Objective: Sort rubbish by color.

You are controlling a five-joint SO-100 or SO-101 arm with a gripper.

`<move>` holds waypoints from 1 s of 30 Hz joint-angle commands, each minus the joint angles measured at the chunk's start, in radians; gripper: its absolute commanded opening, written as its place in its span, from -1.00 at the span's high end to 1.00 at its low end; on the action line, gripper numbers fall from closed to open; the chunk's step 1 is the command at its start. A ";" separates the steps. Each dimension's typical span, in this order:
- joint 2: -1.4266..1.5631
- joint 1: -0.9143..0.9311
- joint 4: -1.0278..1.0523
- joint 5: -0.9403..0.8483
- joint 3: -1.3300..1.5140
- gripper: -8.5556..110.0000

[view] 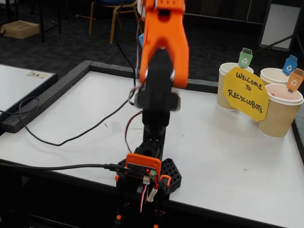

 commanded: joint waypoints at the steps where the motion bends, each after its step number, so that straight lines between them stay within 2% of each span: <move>1: 0.156 0.149 -0.087 0.066 0.046 0.85; 10: 0.290 0.413 -0.198 0.130 0.184 0.85; 18: 0.491 0.528 -0.212 0.158 0.318 0.85; 23: 0.508 0.627 -0.221 0.176 0.336 0.85; 30: 0.508 0.647 -0.222 0.176 0.342 0.85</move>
